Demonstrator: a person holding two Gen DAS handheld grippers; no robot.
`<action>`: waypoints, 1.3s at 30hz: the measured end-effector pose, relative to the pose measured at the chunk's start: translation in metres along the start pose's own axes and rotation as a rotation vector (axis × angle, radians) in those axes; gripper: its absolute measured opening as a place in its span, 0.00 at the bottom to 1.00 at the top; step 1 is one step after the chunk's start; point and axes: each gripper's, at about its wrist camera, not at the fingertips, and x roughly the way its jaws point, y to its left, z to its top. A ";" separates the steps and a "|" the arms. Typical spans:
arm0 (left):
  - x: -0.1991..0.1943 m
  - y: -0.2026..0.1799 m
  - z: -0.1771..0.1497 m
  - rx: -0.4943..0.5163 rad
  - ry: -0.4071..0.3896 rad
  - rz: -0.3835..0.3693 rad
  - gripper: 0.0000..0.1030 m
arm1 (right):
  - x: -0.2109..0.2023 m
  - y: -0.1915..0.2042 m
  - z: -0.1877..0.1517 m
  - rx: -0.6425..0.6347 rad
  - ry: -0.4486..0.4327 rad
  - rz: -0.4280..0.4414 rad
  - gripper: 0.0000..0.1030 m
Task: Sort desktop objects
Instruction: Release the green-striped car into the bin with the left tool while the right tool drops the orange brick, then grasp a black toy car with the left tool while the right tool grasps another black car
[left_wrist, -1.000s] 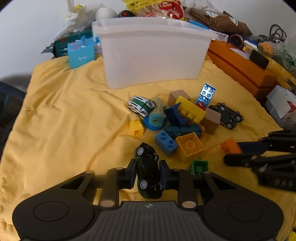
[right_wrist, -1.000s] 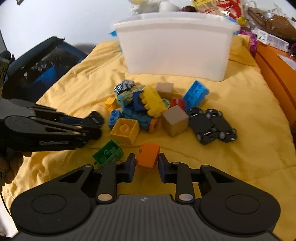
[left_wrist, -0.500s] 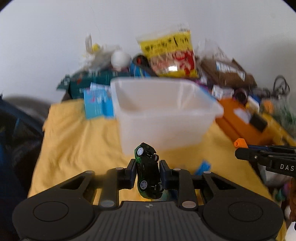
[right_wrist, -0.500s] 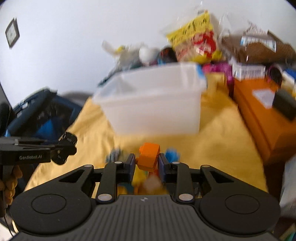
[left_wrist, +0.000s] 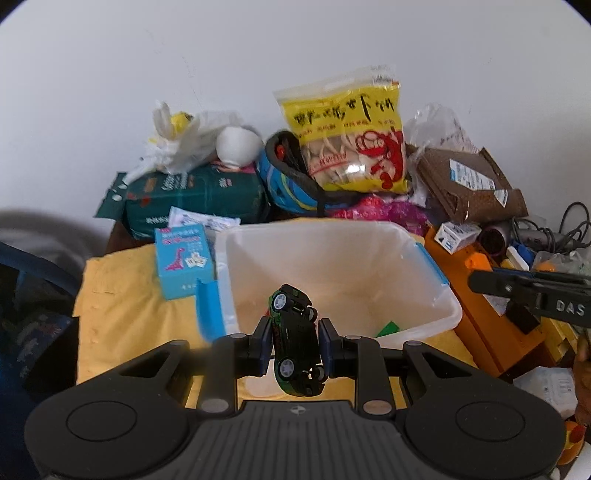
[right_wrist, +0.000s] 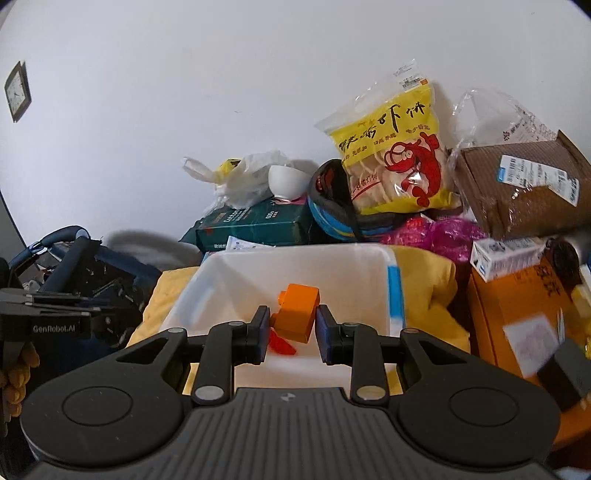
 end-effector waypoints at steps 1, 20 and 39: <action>0.004 0.000 0.003 0.000 0.015 -0.003 0.29 | 0.006 -0.001 0.005 0.001 0.018 -0.006 0.29; 0.026 -0.005 0.017 0.062 -0.002 0.055 0.51 | 0.043 -0.006 0.027 -0.042 0.101 -0.071 0.51; -0.031 -0.046 -0.232 0.164 0.077 -0.111 0.51 | 0.006 -0.003 -0.185 -0.129 0.242 -0.020 0.45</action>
